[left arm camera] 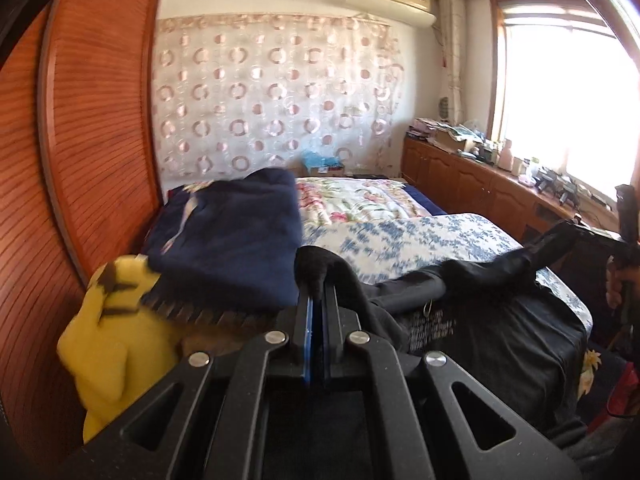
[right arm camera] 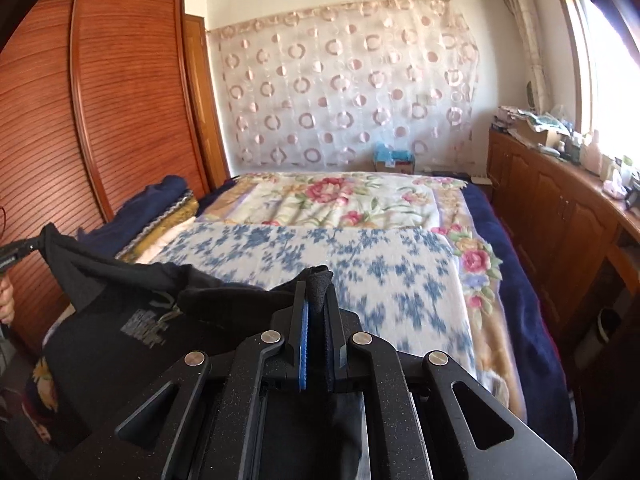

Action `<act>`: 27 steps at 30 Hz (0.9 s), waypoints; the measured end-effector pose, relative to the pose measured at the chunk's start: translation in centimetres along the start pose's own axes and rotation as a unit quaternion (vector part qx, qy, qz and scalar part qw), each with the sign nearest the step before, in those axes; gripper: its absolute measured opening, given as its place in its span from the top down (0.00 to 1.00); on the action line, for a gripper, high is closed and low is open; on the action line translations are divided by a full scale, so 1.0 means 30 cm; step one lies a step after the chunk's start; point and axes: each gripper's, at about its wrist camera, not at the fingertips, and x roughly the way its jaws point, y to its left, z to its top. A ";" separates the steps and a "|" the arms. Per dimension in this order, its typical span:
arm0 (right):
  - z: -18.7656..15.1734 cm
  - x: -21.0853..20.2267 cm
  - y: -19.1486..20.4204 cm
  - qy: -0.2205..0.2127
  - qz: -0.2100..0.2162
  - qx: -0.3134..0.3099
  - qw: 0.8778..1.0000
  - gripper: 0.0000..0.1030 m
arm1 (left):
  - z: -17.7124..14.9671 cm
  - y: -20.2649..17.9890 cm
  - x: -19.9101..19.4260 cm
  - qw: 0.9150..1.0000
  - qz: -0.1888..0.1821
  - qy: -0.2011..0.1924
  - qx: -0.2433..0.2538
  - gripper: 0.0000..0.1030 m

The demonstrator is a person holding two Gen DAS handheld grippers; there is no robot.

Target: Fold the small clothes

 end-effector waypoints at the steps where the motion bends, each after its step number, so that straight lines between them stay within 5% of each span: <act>1: -0.012 -0.025 0.006 0.000 0.000 -0.001 1.000 0.97 | -0.025 0.016 -0.033 1.000 0.001 0.001 -0.009 1.00; 11: -0.206 -0.261 0.043 0.074 -0.003 -0.013 0.997 0.97 | -0.234 0.081 -0.137 0.998 0.029 0.056 -0.030 0.99; 20: -0.392 -0.183 0.016 0.149 -0.039 0.009 0.988 0.96 | -0.315 0.086 -0.069 0.994 0.034 0.096 -0.040 0.98; 27: -0.356 -0.212 0.017 0.122 -0.049 0.001 0.991 0.89 | -0.264 0.094 -0.085 0.995 0.029 0.093 -0.023 0.59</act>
